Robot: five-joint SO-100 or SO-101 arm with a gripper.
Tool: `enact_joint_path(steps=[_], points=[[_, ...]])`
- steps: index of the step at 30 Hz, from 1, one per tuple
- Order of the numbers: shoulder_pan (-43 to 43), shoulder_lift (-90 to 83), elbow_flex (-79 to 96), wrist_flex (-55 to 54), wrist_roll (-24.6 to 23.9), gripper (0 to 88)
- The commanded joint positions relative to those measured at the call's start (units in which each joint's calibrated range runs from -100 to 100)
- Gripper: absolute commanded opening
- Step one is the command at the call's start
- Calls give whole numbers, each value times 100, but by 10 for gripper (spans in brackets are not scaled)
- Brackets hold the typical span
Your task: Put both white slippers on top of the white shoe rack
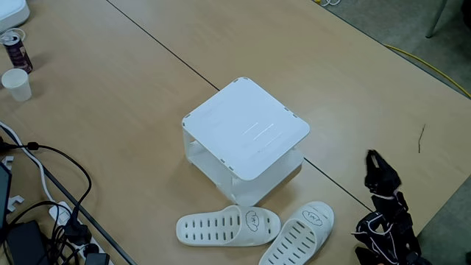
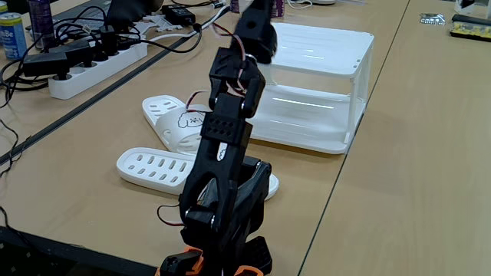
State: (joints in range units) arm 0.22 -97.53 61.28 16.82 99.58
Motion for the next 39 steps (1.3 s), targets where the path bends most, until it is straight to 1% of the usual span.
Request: enact_joint_path(steps=[1,5,10,14,22,28,39], points=[[43,712,-214,1415,42,7],[117,1435,111,1717,42,7],[701,2521,399,2140,42,7],[1022,3707,-34,2381,42,7],[1038,6088,-1207,2511,42,7],[800,7199,-1369,2709,42,6],[-343,8057,-1387,2701,42,6]])
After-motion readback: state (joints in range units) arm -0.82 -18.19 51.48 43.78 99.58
